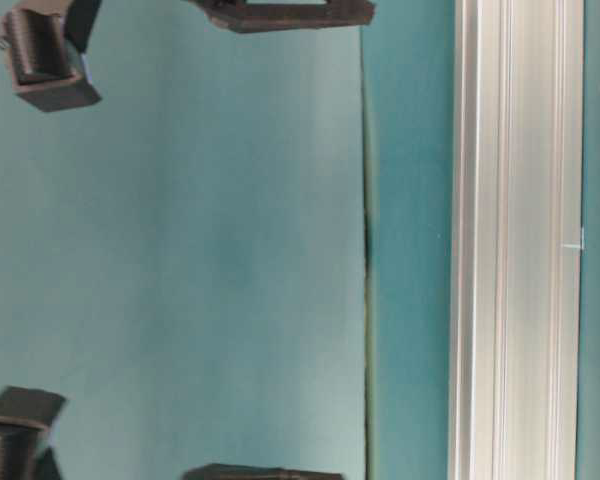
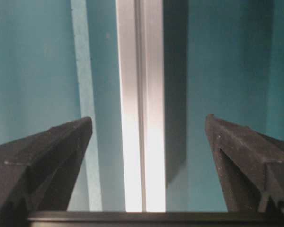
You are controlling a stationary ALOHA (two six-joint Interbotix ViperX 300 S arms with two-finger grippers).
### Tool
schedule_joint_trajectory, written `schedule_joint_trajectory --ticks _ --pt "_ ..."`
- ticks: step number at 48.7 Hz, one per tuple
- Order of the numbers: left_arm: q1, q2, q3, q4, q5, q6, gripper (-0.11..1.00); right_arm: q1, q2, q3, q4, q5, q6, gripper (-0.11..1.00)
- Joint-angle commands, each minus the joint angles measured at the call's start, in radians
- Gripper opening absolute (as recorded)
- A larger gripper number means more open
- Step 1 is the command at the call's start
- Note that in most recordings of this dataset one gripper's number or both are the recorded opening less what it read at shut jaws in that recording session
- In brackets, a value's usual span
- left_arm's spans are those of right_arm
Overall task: Lift the metal rail with both hands and move it towards you.
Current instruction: 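Close both grippers around the rail ends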
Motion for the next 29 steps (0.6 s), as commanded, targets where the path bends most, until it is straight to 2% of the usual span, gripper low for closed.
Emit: schedule_joint_trajectory --ticks 1,7,16,29 --pt "-0.003 0.008 0.034 0.003 -0.095 -0.029 0.98 0.003 0.018 0.009 -0.002 -0.032 0.0 0.99" --pt "-0.006 0.032 0.064 0.003 -0.156 -0.052 0.98 0.006 0.037 0.041 0.0 -0.094 0.0 0.99" --pt "-0.006 0.083 0.071 0.005 -0.179 -0.054 0.98 0.006 0.06 0.08 0.0 -0.15 0.0 0.99" --pt "-0.005 0.186 0.075 0.003 -0.284 -0.057 0.98 0.009 0.103 0.114 0.0 -0.219 0.0 0.99"
